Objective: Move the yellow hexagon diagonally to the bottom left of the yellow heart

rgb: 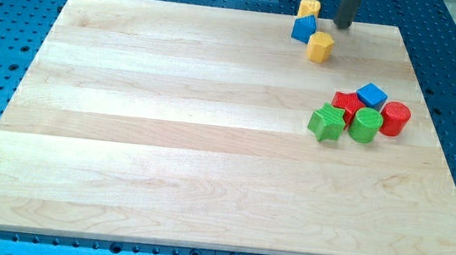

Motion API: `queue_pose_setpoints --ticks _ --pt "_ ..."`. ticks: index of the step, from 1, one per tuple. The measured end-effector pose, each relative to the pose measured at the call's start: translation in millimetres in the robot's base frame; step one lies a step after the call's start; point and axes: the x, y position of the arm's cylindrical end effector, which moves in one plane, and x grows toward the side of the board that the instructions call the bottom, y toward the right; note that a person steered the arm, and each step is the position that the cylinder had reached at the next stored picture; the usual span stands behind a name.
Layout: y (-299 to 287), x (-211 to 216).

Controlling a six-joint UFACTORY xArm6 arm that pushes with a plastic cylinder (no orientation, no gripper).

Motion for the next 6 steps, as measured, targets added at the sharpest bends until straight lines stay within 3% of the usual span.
queue_pose_setpoints --ticks 1,2,3,4,5,6 --pt "-1 48" --pt "-55 76" --pt "-67 114" --pt "-114 122" --pt "-216 107" --pt "-275 106"
